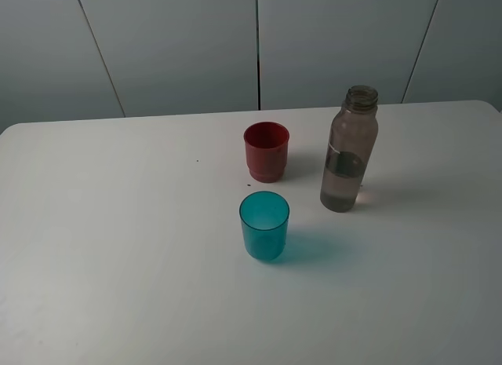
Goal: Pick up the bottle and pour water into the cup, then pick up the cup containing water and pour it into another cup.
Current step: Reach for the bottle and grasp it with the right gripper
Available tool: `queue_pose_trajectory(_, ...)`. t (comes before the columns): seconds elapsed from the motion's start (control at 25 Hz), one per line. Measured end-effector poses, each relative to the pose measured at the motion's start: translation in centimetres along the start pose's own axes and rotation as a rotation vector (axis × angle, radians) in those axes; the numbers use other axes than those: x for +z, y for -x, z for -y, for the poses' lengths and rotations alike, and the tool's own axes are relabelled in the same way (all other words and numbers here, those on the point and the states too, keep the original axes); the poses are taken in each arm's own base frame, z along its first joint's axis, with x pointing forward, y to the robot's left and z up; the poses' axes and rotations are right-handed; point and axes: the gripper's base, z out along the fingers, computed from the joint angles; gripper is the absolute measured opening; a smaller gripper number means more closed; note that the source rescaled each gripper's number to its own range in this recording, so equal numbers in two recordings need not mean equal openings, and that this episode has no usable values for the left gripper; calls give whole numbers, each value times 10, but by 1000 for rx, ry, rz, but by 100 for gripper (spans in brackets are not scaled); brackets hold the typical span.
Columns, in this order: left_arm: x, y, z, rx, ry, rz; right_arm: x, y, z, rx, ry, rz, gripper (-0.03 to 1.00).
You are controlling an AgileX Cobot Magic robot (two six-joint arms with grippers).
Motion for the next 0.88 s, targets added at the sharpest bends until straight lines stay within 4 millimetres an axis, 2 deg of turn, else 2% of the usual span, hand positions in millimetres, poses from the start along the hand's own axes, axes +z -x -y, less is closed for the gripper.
queue_pose_trajectory(0.88, 0, 0, 0, 0, 0, 0, 0, 0, 0, 0, 0, 0, 100)
